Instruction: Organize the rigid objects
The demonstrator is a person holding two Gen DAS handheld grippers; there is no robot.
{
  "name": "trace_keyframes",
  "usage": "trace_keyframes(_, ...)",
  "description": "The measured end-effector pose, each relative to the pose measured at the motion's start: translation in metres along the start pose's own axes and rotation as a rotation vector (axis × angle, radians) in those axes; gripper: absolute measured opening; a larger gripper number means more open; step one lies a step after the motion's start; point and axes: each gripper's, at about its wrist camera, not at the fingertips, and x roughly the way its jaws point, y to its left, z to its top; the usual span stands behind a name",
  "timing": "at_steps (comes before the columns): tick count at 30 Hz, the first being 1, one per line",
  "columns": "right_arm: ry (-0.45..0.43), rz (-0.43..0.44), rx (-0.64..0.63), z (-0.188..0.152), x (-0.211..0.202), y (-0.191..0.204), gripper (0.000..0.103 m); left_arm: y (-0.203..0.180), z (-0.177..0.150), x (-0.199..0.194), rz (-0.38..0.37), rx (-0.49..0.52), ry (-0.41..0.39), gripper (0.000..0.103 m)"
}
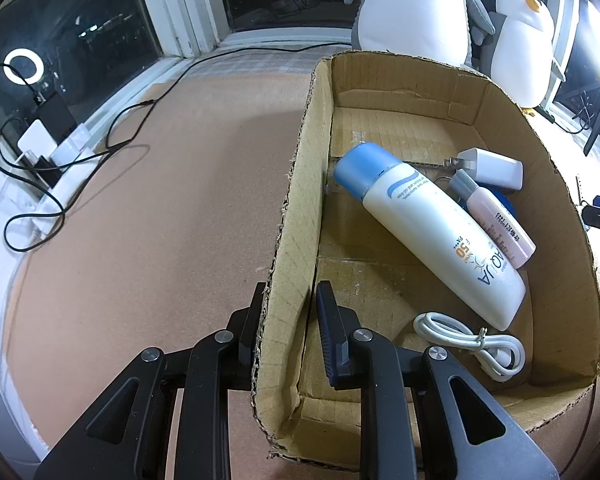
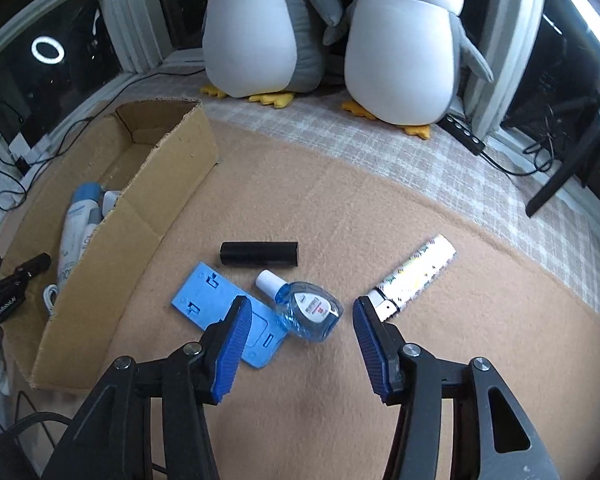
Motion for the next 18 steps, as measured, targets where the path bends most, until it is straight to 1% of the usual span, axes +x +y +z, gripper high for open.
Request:
trace_keyframes(3, 0.018, 0.006, -0.020, 0.003, 0.010, 0.002, 0.048, 0.000, 0.000, 0.000, 0.000, 0.000, 0.000, 0.020)
trace_keyframes(8, 0.042, -0.020, -0.055, 0.002, 0.021, 0.006, 0.040, 0.000, 0.000, 0.000, 0.000, 0.000, 0.000, 0.020)
trace_keyframes(10, 0.046, -0.014, -0.037, 0.002, 0.023, 0.003, 0.038, 0.000, 0.000, 0.000, 0.000, 0.000, 0.000, 0.020)
trace_keyframes(13, 0.052, -0.016, -0.015, 0.001, 0.023, -0.001, 0.033, 0.000, 0.000, 0.000, 0.000, 0.001, 0.000, 0.020)
trace_keyframes(18, 0.063, -0.010, 0.002, 0.000, 0.024, -0.003, 0.033, 0.000, 0.000, 0.000, -0.001, -0.001, 0.000, 0.020)
